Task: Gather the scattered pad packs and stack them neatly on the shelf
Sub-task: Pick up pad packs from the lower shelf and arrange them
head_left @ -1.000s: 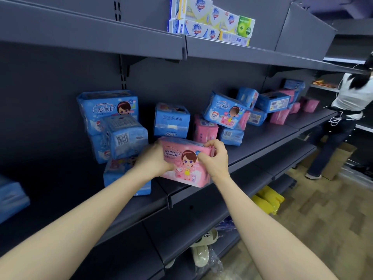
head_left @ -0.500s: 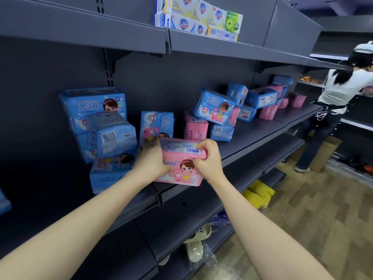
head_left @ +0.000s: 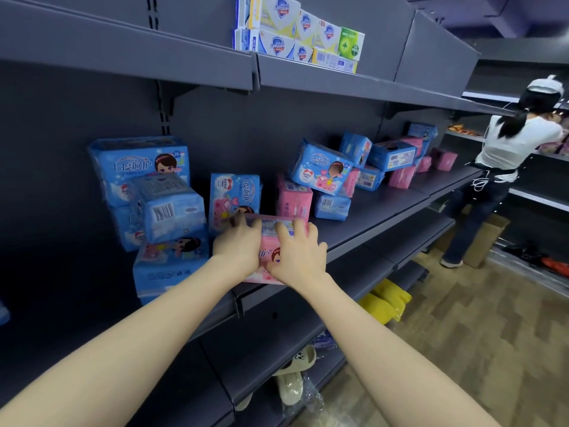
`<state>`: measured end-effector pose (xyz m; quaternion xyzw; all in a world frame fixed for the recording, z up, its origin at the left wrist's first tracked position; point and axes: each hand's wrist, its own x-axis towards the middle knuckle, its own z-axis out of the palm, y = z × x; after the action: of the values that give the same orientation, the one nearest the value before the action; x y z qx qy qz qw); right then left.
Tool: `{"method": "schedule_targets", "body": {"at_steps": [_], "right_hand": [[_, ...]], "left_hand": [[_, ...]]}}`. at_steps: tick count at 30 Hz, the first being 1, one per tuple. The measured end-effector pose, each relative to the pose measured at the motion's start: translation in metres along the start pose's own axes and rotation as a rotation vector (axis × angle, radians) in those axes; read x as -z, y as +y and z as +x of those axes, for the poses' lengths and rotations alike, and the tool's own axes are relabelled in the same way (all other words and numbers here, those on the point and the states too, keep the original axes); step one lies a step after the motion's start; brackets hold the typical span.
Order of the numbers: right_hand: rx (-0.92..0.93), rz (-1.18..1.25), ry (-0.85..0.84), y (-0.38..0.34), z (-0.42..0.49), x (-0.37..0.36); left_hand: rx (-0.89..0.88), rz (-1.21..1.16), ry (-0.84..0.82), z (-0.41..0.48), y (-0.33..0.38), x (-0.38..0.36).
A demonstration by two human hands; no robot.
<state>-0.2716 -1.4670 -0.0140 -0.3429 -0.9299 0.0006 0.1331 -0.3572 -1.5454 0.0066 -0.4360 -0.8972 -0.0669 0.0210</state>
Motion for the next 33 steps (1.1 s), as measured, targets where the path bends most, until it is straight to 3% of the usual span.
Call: {"method": "schedule_targets", "body": {"at_steps": [19,33], "right_hand": [[-0.086,0.139,-0.083,-0.011,0.007,0.002],[-0.128,0.239,-0.014,-0.009,-0.010,0.011]], "left_hand": [[0.013,-0.064,0.109,-0.005,0.000,-0.018],[0.015,-0.176,0.157,-0.020,0.006,-0.012]]}}
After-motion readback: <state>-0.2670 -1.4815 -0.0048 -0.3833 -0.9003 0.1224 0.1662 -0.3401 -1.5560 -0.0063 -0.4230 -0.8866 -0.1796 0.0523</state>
